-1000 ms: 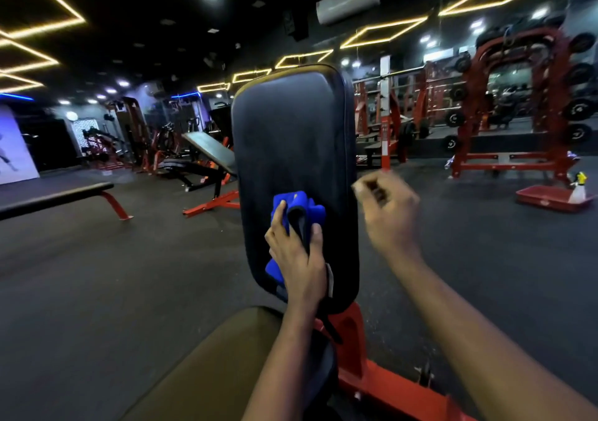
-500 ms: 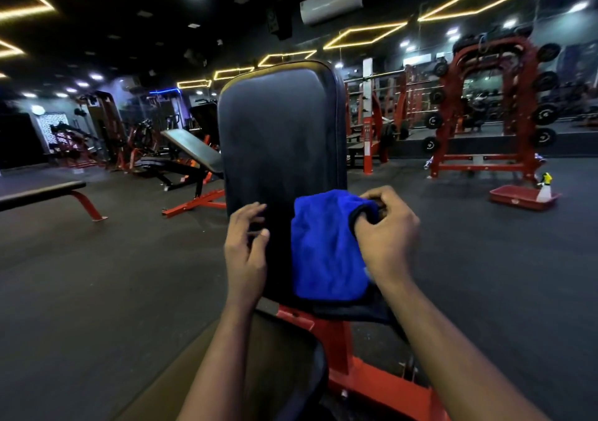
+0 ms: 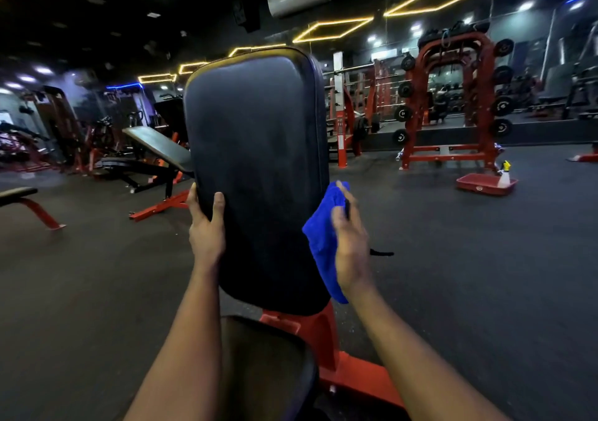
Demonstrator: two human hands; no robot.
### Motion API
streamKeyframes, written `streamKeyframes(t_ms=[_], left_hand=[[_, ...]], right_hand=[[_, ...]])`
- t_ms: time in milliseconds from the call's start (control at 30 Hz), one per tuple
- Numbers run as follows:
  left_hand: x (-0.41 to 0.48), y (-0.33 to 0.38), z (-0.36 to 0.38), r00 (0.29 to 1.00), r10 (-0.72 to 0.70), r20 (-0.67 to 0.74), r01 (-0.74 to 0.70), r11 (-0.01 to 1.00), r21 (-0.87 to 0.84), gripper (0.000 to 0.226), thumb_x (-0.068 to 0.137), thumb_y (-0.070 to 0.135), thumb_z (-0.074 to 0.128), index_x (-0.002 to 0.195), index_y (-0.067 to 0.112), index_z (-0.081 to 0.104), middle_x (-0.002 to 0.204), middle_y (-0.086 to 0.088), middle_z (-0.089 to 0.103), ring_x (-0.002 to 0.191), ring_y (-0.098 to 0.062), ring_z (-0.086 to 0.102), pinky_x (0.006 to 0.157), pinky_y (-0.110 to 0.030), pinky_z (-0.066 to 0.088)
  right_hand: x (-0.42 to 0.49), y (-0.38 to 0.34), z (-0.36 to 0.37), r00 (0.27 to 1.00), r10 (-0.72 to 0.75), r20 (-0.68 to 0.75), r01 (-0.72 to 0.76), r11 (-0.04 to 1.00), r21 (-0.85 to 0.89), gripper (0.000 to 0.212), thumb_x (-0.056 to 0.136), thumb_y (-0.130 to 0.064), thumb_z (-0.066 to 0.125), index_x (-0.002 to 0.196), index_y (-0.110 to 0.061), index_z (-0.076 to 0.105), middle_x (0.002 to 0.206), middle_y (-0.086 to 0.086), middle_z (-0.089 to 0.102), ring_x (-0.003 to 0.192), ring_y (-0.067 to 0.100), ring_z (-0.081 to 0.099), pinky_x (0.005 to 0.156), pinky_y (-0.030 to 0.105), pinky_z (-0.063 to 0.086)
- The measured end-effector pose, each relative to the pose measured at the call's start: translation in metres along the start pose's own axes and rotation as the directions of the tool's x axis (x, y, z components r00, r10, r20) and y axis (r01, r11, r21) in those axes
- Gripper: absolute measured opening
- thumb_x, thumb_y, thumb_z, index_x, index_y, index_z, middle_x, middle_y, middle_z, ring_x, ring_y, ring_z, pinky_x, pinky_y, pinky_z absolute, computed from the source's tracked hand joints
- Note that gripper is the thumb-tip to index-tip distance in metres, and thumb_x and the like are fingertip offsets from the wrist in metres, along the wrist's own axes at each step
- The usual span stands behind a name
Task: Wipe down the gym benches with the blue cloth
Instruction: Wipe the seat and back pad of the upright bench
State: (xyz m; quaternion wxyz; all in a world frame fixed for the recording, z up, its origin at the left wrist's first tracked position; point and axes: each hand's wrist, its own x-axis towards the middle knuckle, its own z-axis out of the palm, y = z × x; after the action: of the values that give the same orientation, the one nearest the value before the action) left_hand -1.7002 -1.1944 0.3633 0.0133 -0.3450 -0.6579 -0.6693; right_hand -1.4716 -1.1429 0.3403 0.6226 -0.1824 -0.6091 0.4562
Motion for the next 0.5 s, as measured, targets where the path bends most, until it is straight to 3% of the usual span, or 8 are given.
streamKeyframes(t_ms=[67, 167, 333, 400, 500], left_hand=[[0.001, -0.001, -0.001, 1.000, -0.014, -0.010, 0.014, 1.000, -0.003, 0.058, 0.092, 0.065, 0.045, 0.144, 0.042, 0.032, 0.134, -0.012, 0.057, 0.123, -0.035, 0.053, 0.099, -0.033, 0.038], [0.001, 0.001, -0.001, 0.999, -0.024, -0.035, 0.024, 1.000, 0.002, 0.060, 0.090, 0.068, 0.044, 0.140, 0.034, 0.041, 0.131, -0.012, 0.059, 0.121, -0.036, 0.053, 0.100, -0.038, 0.040], [-0.005, 0.007, 0.001, 0.998, -0.033, -0.051, 0.035, 0.999, 0.033, 0.056, 0.093, 0.066, 0.042, 0.139, 0.034, 0.040, 0.131, -0.015, 0.058, 0.121, -0.040, 0.051, 0.100, -0.042, 0.037], [-0.006, 0.008, 0.000, 0.999, -0.037, -0.038, 0.038, 0.999, 0.033, 0.057, 0.093, 0.065, 0.042, 0.140, 0.033, 0.039, 0.131, -0.016, 0.058, 0.121, -0.040, 0.051, 0.099, -0.042, 0.037], [-0.002, 0.008, -0.005, 1.000, -0.018, 0.005, 0.018, 1.000, 0.006, 0.057, 0.092, 0.066, 0.043, 0.138, 0.031, 0.040, 0.131, -0.014, 0.058, 0.120, -0.038, 0.052, 0.097, -0.040, 0.038]], right_hand=[[0.002, -0.001, 0.009, 0.999, -0.027, -0.031, 0.020, 0.980, -0.197, 0.061, 0.092, -0.067, 0.042, 0.148, -0.046, 0.027, 0.149, -0.016, 0.042, 0.135, 0.003, 0.040, 0.112, 0.034, 0.032], [-0.011, 0.009, 0.019, 0.974, -0.089, -0.210, 0.031, 0.964, -0.264, 0.056, 0.090, -0.072, 0.038, 0.132, -0.035, 0.046, 0.121, -0.008, 0.062, 0.110, 0.009, 0.060, 0.093, 0.028, 0.047], [-0.068, 0.057, 0.017, 0.919, -0.012, -0.395, -0.092, 0.966, -0.243, 0.079, 0.091, -0.070, 0.033, 0.128, -0.005, 0.058, 0.120, 0.008, 0.065, 0.107, 0.012, 0.057, 0.089, 0.007, 0.036], [-0.068, 0.054, 0.019, 0.890, 0.063, -0.451, -0.162, 0.969, -0.184, 0.068, 0.094, -0.063, 0.037, 0.124, -0.007, 0.061, 0.113, 0.003, 0.065, 0.106, 0.017, 0.059, 0.085, 0.009, 0.035], [-0.026, 0.023, 0.027, 0.865, 0.067, -0.497, -0.179, 0.967, -0.182, 0.048, 0.099, -0.054, 0.040, 0.116, -0.015, 0.063, 0.105, 0.007, 0.069, 0.103, 0.030, 0.064, 0.079, 0.026, 0.041]])
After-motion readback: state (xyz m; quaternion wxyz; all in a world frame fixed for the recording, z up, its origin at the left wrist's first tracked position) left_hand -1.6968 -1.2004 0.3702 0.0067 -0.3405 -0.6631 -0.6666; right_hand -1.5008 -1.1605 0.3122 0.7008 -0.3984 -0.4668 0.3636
